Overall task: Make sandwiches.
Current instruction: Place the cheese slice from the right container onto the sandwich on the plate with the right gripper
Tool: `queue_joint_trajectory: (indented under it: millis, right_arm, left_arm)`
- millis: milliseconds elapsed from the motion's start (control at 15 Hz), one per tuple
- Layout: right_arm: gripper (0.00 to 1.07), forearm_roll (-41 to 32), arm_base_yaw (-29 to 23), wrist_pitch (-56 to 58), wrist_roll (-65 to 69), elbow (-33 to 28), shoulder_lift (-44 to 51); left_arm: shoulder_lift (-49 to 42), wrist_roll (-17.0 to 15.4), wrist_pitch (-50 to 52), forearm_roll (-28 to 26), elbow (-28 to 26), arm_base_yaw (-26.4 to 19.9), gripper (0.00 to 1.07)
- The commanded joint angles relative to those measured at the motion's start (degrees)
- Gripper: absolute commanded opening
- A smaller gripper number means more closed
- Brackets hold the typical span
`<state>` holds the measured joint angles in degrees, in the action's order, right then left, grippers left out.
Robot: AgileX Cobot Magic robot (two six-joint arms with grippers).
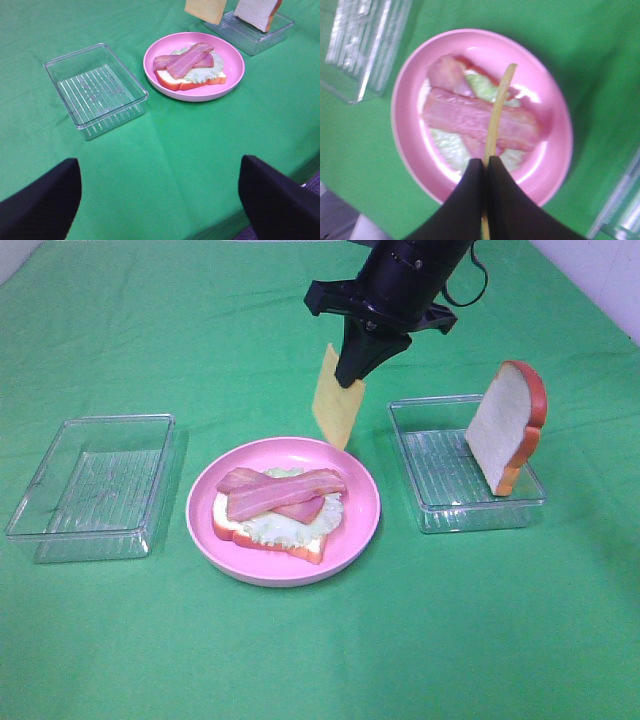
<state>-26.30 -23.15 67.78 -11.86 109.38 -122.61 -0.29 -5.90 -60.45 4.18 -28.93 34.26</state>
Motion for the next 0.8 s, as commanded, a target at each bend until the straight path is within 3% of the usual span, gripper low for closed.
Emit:
queue_joint_trajectory:
  millis: [67, 400, 800]
  right_arm:
    - [0.00, -11.9, 0.0, 2.9, -6.2, 0.2, -1.9]
    - [0.00, -27.8, -0.1, 5.0, -10.6, 0.2, -10.1]
    - [0.00, -25.4, 0.0, 5.6, -7.0, 0.2, -15.3]
  left_arm:
    - [-0.5, 0.1, 0.6, -0.2, 0.3, 0.1, 0.81]
    - [-0.5, 0.1, 0.6, -0.2, 0.3, 0.1, 0.81]
    - [-0.5, 0.1, 0.6, -0.2, 0.3, 0.1, 0.81]
